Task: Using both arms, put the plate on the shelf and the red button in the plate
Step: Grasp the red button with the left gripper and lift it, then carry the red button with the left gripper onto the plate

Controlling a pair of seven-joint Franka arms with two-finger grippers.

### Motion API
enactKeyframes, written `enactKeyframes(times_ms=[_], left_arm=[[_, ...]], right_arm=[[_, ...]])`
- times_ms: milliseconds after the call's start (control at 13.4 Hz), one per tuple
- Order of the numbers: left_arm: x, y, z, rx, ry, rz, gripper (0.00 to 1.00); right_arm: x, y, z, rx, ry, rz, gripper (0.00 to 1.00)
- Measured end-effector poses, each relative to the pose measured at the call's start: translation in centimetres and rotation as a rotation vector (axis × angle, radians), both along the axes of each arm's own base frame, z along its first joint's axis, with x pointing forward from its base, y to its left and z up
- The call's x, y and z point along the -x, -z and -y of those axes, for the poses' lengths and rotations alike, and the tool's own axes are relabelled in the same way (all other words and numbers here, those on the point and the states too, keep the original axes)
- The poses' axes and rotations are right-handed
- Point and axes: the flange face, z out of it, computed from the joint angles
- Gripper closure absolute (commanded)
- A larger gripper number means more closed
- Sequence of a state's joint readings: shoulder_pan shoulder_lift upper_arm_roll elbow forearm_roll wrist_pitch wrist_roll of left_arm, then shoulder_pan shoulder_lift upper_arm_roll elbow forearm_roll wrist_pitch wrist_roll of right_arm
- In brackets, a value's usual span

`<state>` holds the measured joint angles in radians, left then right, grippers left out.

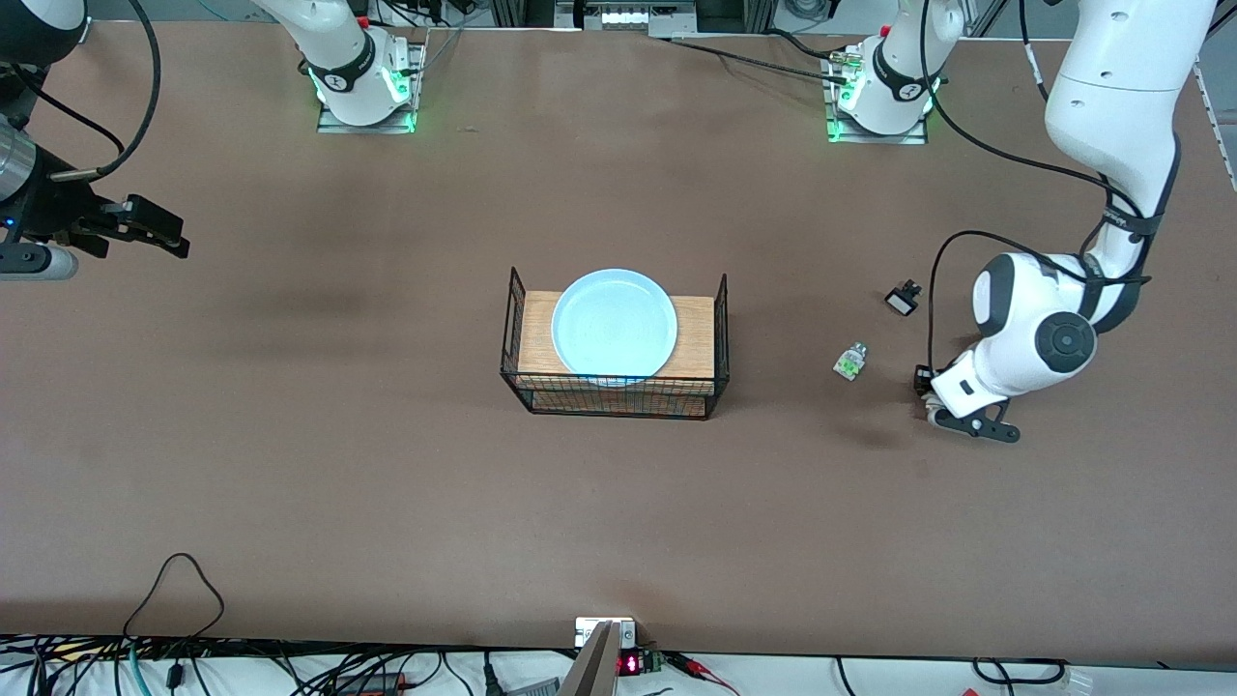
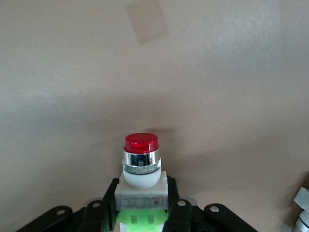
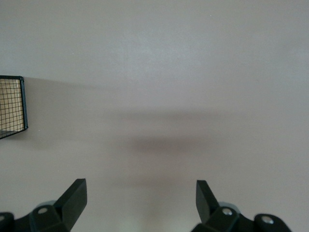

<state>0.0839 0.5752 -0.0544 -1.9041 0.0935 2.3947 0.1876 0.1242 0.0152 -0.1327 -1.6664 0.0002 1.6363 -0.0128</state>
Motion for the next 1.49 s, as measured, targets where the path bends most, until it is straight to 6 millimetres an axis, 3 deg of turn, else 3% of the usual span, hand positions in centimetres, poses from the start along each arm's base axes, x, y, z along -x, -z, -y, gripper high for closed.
enactKeyframes(times_ms=[149,373,522,746,895,1044,1491], left_arm=[[-1.6,-3.4,-0.9,-0.008,-0.015,-0.013,1.00],[-2.9,-10.3,-1.1,-0.018,-0.025,-0.064,1.00],[-3.0,-15.5,0.6,0.005,-0.016,-0.091,1.00],[-2.4,-23.3,4.9,0.143,-0.017,-0.145,1.00],[-1.8,-27.6,8.4,0.251,-0.028,-0.187,1.00],[-1.0,-30.2,13.1,0.281,-0.063,-0.222,1.00],[3.5,-32.2,29.9,0.290,-0.112,-0.226,1.00]], right_arm=[[0.0,0.0,0.0,0.000,0.000,0.000,0.00],[0.0,0.0,0.0,0.000,0.000,0.000,0.00],[0.0,0.0,0.0,0.000,0.000,0.000,0.00],[0.0,0.0,0.0,0.000,-0.001,0.000,0.00],[0.0,0.0,0.0,0.000,-0.001,0.000,0.00],[0.0,0.0,-0.1,0.000,-0.001,0.000,0.00],[0.0,0.0,-0.6,0.000,-0.011,0.000,0.00]])
